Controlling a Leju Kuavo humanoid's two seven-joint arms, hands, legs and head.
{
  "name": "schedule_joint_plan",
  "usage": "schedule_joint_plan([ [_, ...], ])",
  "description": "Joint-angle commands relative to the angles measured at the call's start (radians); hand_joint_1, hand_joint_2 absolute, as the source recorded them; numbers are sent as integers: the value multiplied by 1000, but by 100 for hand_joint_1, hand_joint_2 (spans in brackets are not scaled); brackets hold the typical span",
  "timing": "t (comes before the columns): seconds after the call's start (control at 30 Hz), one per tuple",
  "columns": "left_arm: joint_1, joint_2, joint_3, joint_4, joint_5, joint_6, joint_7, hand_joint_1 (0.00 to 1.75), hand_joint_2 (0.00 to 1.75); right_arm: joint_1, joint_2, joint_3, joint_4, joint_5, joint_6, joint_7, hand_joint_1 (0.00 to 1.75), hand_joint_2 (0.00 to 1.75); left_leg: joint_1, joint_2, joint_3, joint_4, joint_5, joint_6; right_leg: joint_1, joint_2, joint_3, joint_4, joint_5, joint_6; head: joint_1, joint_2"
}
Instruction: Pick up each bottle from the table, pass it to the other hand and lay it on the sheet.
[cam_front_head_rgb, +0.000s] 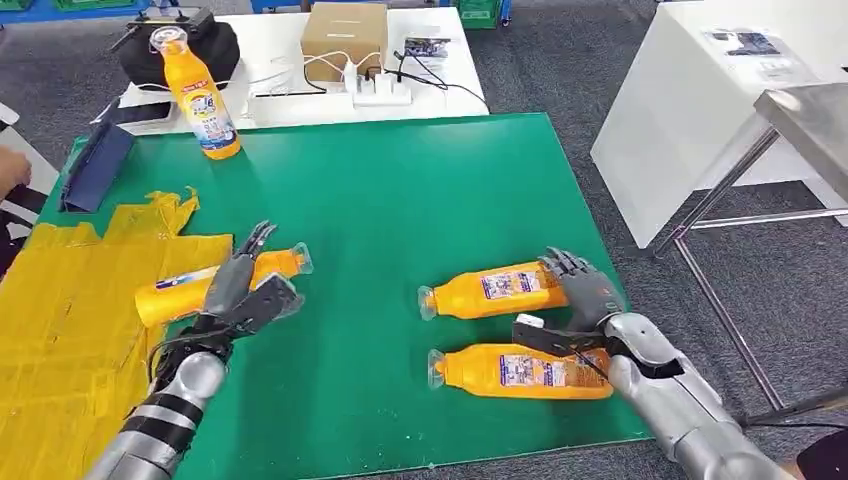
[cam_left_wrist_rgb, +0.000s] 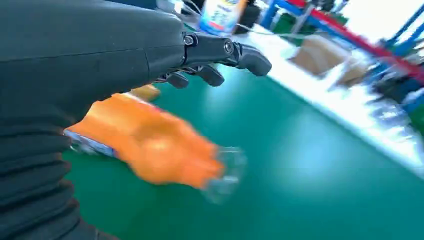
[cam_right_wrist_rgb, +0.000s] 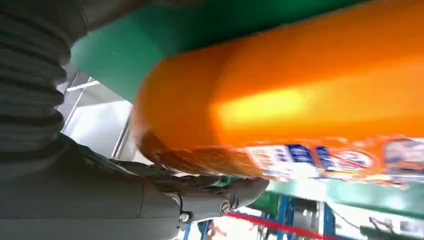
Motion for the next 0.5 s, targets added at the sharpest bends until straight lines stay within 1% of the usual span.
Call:
schedule_joint_plan([
  [0.03,74,37,-112,-271,83,-28,-6,0,175,-75,125,40,201,78,-100,6,98,175,1,3,3,0,-2,0,1,2,3,-1,0,-2,0,0],
  [0.07,72,39,-113,-264,86,-28,-5,0,175,-76,126,40,203,80,-100,7,98,175,1,5,6,1,-3,0,2,3,6,-1,-1,-3,0,0],
  [0.1,69,41,-119,-263,106,-37,-16,0,175,-76,130,40,203,91,-124,-11,145,175,1,4,5,1,-2,0,2,3,5,-1,-1,-2,0,0],
  [0.13,68,39,-122,-264,106,-38,-16,0,175,-77,138,43,200,94,-130,-19,150,175,1,6,7,1,-4,0,2,4,7,-1,-2,-3,0,0],
  [0.17,68,39,-125,-266,106,-38,-16,0,175,-77,141,43,201,95,-130,-18,150,175,1,4,5,0,-2,0,2,3,5,-1,-1,-2,0,0],
  [0.23,77,32,-126,-279,141,-52,-27,0,175,-84,153,62,204,128,-145,-25,164,175,1,6,10,1,-4,-1,2,4,9,0,-2,-4,0,0],
  [0.27,81,32,-127,-284,148,-54,-29,0,175,-86,157,64,206,130,-140,-25,164,175,1,3,5,0,-2,0,2,2,4,-1,0,-2,0,0],
  [0.3,86,31,-130,-293,150,-54,-30,0,175,-91,164,68,210,131,-128,-26,169,175,1,4,7,1,-3,0,2,2,6,-1,-1,-3,0,0],
  [0.33,97,27,-132,-307,168,-59,-37,0,175,-94,170,60,210,116,-109,-29,169,175,1,4,5,0,-2,0,2,3,4,-1,0,-2,0,0],
  [0.37,102,25,-133,-314,179,-63,-41,0,175,-92,171,55,207,106,-104,-35,175,175,1,6,8,0,-3,0,2,4,6,-1,-1,-3,0,0],
  [0.47,139,26,-138,-370,219,-79,-54,0,175,-76,162,34,171,77,-102,-34,175,175,1,5,10,1,-4,0,2,3,8,-1,-2,-3,0,0],
  [0.5,139,26,-138,-370,219,-79,-54,0,175,-76,162,34,171,77,-102,-34,175,175,1,5,8,0,-2,0,2,2,6,-1,-1,-2,0,0],
])
